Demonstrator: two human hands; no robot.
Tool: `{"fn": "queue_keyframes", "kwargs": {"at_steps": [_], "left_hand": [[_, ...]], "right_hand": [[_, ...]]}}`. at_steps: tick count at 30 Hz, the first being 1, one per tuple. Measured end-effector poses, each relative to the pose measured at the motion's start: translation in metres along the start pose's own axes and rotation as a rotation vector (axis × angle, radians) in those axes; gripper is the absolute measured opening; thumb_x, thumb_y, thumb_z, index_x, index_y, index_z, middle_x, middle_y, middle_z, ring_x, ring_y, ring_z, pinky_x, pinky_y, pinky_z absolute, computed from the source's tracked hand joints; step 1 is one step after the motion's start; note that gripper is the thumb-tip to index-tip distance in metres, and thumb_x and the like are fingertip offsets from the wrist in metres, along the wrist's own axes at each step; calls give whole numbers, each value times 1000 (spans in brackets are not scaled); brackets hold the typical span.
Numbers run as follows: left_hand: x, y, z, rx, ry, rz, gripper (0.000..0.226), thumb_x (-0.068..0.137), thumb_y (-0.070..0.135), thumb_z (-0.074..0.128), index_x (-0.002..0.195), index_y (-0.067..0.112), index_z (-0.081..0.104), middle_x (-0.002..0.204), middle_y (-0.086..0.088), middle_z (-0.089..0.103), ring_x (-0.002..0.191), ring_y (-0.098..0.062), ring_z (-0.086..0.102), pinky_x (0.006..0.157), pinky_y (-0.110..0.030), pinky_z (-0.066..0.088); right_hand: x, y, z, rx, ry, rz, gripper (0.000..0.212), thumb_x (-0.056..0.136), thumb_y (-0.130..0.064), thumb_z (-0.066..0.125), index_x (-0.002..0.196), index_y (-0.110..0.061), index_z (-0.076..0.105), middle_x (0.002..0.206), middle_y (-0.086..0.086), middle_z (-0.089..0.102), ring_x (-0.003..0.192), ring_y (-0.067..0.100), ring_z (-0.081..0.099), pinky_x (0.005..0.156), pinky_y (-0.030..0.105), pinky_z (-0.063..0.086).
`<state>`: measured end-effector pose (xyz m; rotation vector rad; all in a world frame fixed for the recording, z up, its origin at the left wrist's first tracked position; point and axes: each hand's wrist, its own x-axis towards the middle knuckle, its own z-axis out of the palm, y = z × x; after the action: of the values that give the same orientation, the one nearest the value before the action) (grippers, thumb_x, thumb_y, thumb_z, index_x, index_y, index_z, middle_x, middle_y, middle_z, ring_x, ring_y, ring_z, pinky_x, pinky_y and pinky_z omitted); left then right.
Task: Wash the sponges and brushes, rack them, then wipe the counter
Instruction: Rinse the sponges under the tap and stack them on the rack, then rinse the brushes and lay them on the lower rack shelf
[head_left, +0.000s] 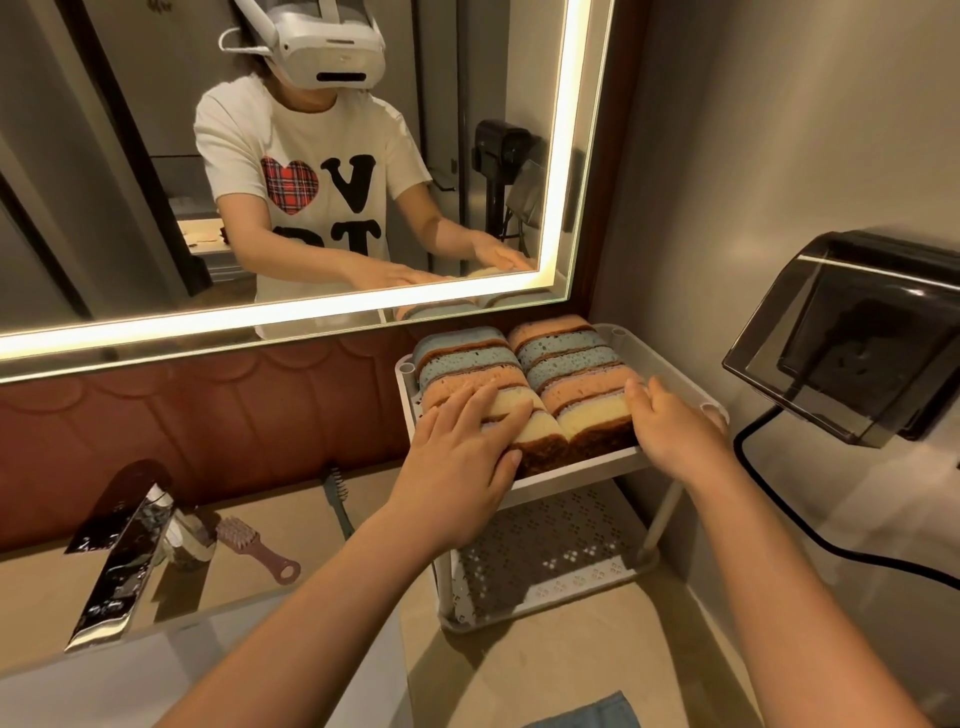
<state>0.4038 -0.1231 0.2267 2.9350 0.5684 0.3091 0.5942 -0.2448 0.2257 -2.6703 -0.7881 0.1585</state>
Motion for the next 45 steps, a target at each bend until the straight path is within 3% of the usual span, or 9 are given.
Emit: {"fn": "queue_keyframes", "kwargs": {"at_steps": [6, 10, 17, 23, 31, 35, 39, 43, 45], "left_hand": [[-1, -1, -1, -73, 5, -24, 52, 98, 43, 28, 147, 39, 10, 159, 3, 2, 146, -16, -4, 118, -41, 6], [-9, -3, -9, -230, 103, 8, 58, 94, 49, 33, 147, 39, 11, 158, 7, 13, 145, -9, 4, 117, -34, 2], [-43, -16, -38, -392, 172, 19, 39, 97, 37, 40, 134, 25, 49, 143, 7, 44, 134, -6, 33, 109, -24, 22], [-98, -61, -56, -467, 9, -93, 33, 96, 33, 43, 125, 27, 57, 123, 14, 59, 108, 6, 51, 87, -8, 40], [-195, -134, -49, -559, -146, -324, 33, 97, 33, 42, 125, 27, 57, 123, 14, 59, 112, 3, 53, 99, -21, 43], [-258, -169, -35, -645, -163, -525, 33, 97, 32, 43, 128, 26, 54, 122, 14, 56, 107, 5, 51, 89, -9, 39], [-330, -199, -16, -715, -117, -726, 32, 96, 28, 44, 125, 21, 56, 119, 10, 58, 108, -4, 55, 90, -16, 40], [-398, -219, 6, -754, -91, -893, 28, 96, 28, 46, 121, 22, 58, 118, 8, 60, 108, -7, 57, 98, -28, 44], [-429, -226, 17, -730, -83, -955, 31, 95, 25, 48, 124, 18, 56, 123, 5, 58, 113, -9, 53, 99, -24, 39]], "right_hand": [[-10, -10, 1, -23, 149, 21, 62, 98, -45, 14, 148, -8, 14, 154, 14, 23, 140, 32, 23, 113, 47, 18], [-21, -18, 0, -2, 334, -117, 54, 99, -40, 22, 143, -11, 30, 149, 8, 35, 138, 27, 26, 110, 46, 22], [-58, -51, 6, 181, 283, -464, 35, 98, -31, 38, 127, -18, 53, 138, -1, 48, 135, 16, 30, 111, 37, 19], [-103, -97, 30, 217, 184, -712, 25, 92, -28, 50, 113, -20, 62, 117, -3, 60, 115, 15, 46, 99, 32, 33], [-158, -157, 84, 143, 39, -929, 28, 86, -31, 52, 105, -18, 67, 106, -2, 66, 106, 20, 56, 85, 31, 36], [-186, -182, 127, 172, -158, -963, 25, 91, -31, 54, 111, -21, 65, 111, -4, 64, 109, 18, 54, 89, 34, 41], [-219, -205, 179, 163, -350, -958, 27, 92, -33, 51, 115, -25, 62, 119, -9, 62, 115, 11, 51, 98, 34, 40], [-252, -217, 222, 156, -509, -922, 27, 92, -30, 52, 116, -22, 63, 116, -5, 64, 107, 15, 56, 91, 32, 43], [-271, -221, 242, 159, -586, -894, 28, 92, -31, 53, 116, -21, 63, 116, -4, 65, 105, 15, 57, 88, 29, 44]]}}
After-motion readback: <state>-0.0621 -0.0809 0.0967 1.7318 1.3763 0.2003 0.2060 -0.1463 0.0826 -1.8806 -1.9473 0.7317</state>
